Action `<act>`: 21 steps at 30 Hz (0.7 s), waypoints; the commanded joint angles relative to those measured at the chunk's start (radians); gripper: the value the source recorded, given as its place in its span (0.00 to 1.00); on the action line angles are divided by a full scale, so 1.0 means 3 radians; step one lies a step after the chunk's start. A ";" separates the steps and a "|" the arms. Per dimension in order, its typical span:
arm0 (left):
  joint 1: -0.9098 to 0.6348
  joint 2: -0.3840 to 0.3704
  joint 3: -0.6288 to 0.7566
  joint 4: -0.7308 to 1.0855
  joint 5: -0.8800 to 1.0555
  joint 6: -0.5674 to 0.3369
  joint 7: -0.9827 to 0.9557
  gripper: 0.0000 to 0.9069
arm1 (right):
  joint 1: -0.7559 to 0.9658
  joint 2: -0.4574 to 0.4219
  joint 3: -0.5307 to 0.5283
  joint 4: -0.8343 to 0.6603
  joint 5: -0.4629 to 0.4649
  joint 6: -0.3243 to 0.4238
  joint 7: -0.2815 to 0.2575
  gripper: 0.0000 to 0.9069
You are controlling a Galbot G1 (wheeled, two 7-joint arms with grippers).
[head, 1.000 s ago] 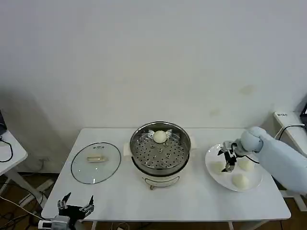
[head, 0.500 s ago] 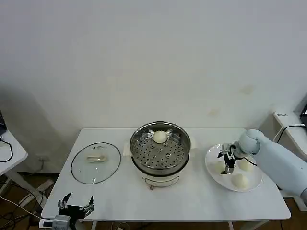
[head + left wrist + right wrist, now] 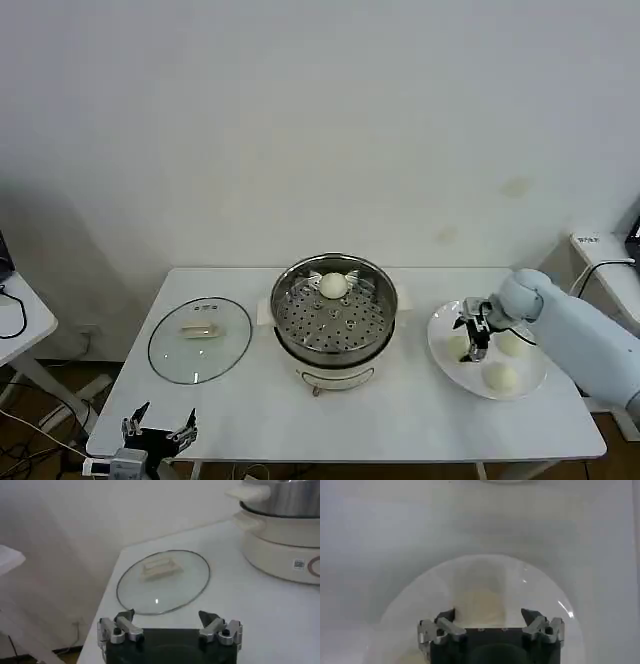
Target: Take steamed baozi put them in steamer then cover it.
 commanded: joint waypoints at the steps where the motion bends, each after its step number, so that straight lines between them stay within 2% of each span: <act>1: 0.0000 0.0000 0.0001 0.0000 0.0000 0.0000 -0.0001 1.00 | 0.0000 -0.0003 0.0006 -0.0004 0.0004 0.0006 0.0003 0.48; 11: 0.0002 -0.0005 0.0006 -0.0004 0.0001 -0.0001 -0.0001 1.00 | 0.0002 -0.0047 0.0037 0.0015 0.0035 0.0031 0.0002 0.47; 17: 0.0004 -0.0012 0.0024 -0.0003 0.0004 -0.0005 -0.0006 1.00 | 0.0164 -0.0131 0.0080 0.0131 0.0167 0.0037 -0.0015 0.47; 21: -0.0006 -0.0025 0.0038 -0.0012 0.0004 -0.0005 -0.0008 1.00 | 0.0392 -0.0283 0.0013 0.0391 0.0338 -0.0024 -0.0061 0.47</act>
